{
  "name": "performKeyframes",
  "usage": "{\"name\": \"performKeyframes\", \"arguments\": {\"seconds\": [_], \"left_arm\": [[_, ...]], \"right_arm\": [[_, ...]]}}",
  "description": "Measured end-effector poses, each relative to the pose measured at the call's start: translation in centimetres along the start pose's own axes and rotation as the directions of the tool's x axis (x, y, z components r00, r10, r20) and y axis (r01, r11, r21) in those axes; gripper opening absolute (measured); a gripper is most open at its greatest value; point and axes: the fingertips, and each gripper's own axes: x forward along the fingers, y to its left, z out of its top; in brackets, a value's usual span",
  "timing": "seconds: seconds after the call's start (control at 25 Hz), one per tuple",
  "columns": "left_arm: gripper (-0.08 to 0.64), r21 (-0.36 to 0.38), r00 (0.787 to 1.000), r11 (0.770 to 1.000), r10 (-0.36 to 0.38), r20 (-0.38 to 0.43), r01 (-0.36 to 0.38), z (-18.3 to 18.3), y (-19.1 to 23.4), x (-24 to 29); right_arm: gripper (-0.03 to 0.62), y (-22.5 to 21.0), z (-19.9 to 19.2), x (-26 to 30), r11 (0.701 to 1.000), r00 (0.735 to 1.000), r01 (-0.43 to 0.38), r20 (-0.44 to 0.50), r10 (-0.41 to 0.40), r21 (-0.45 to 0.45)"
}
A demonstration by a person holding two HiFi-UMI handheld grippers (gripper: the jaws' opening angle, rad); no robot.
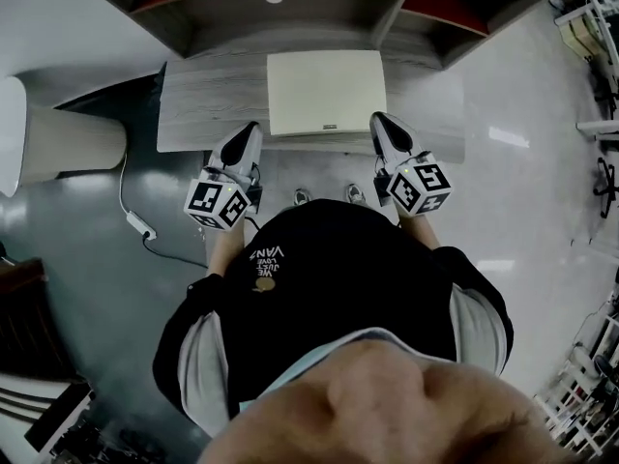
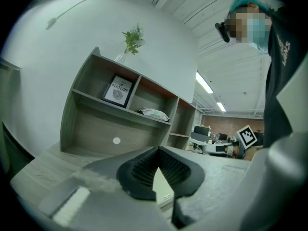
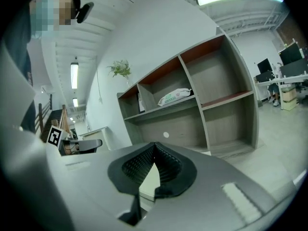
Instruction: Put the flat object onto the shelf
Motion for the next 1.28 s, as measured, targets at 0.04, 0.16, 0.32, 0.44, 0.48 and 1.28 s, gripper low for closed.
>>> {"name": "performKeyframes", "arguments": {"seconds": [0.04,0.16,0.32,0.44,0.48,1.28], "left_arm": [[0.002,0.001,1.0,1.0,-0.017,-0.006,0.017,0.0,0.3,-0.1],[0.0,0.006,0.998,0.998,-0.057,-0.021,0.057,0.1,1.1,-0.3],[0.002,0.002,0.995,0.995,-0.098,-0.028,0.098,-0.1,2.0,-0.3],[0.0,-0.006,0.992,0.993,-0.118,-0.042,0.118,-0.7,2.4,-0.2],[0.0,-0.01,0.991,0.992,-0.122,-0.045,0.122,-0.9,2.5,-0.1],[0.0,-0.019,0.999,1.0,-0.018,-0.039,0.017,-1.5,5.1,5.1]], "right_arm": [[-0.002,0.3,-0.1,-0.1,1.0,1.0,0.019,0.008,-0.019,0.005],[-0.002,1.0,-0.4,-0.3,0.998,0.998,0.063,0.025,-0.064,0.016],[-0.002,1.3,-0.7,-0.5,0.993,0.992,0.119,0.046,-0.12,0.019],[-0.002,1.3,-1.0,-1.0,0.988,0.986,0.154,0.053,-0.155,0.025],[-0.002,1.2,-1.1,-1.1,0.986,0.985,0.165,0.053,-0.166,0.026],[-0.002,-6.2,-1.2,2.2,0.981,0.981,0.194,0.008,-0.194,0.022]]}}
